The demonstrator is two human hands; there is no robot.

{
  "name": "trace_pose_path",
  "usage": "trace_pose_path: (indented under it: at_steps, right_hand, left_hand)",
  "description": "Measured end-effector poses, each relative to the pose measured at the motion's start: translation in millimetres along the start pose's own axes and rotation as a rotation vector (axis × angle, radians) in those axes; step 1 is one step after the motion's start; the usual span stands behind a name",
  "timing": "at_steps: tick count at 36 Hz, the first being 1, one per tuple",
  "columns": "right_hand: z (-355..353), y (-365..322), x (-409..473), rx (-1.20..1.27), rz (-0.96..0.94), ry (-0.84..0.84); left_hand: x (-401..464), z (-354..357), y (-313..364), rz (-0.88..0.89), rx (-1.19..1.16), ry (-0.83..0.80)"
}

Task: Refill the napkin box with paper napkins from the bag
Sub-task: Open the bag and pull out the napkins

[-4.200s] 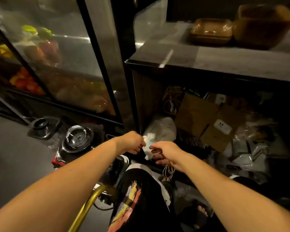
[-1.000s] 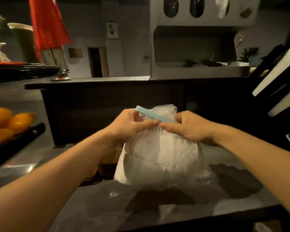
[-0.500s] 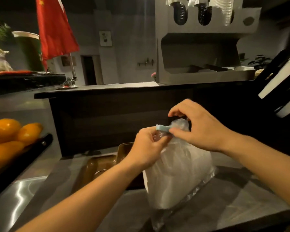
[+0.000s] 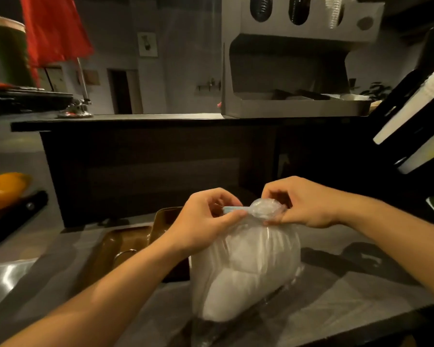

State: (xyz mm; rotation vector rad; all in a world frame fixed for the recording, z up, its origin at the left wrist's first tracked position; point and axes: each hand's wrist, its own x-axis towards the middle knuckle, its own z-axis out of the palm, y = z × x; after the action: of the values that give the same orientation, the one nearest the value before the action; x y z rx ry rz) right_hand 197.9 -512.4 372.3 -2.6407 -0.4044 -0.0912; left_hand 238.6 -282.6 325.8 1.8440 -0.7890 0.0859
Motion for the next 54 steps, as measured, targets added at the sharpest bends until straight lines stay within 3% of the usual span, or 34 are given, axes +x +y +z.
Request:
trace_pose_path:
  at_steps: [4, 8, 10, 14, 21, 26, 30, 37, 43, 54]
  right_hand:
    - [2, 13, -4, -0.012, 0.012, 0.034]
    - [-2, 26, -9, -0.035, 0.148, 0.016]
    - [-2, 33, -11, 0.127, 0.182, 0.038]
    - [5, 41, -10, 0.683, 0.195, 0.103]
    - [21, 40, 1, 1.031, 0.294, 0.218]
    - [28, 39, 7, 1.003, 0.33, 0.196]
    - [29, 38, 10, 0.961, 0.314, 0.194]
    - [28, 38, 11, 0.921, 0.281, 0.193]
    - [28, 41, 10, 0.834, 0.22, 0.239]
    - [35, 37, 16, 1.024, 0.251, 0.255]
  left_hand:
    - [-3, 8, -5, -0.044, 0.0, 0.033]
    - [-6, 7, -11, -0.073, 0.042, 0.06]
    - [-6, 7, -10, -0.091, 0.04, 0.012]
    - [-2, 9, -3, -0.13, 0.042, -0.153]
    - [16, 8, 1, -0.175, 0.129, -0.323]
    - [35, 3, 11, -0.225, 0.18, -0.412]
    - [50, 18, 15, -0.331, -0.005, -0.287]
    - [64, 40, 20, -0.222, 0.14, -0.239]
    - [67, 35, 17, -0.281, 0.034, -0.331]
    - [62, 56, 1, -0.215, -0.103, -0.126]
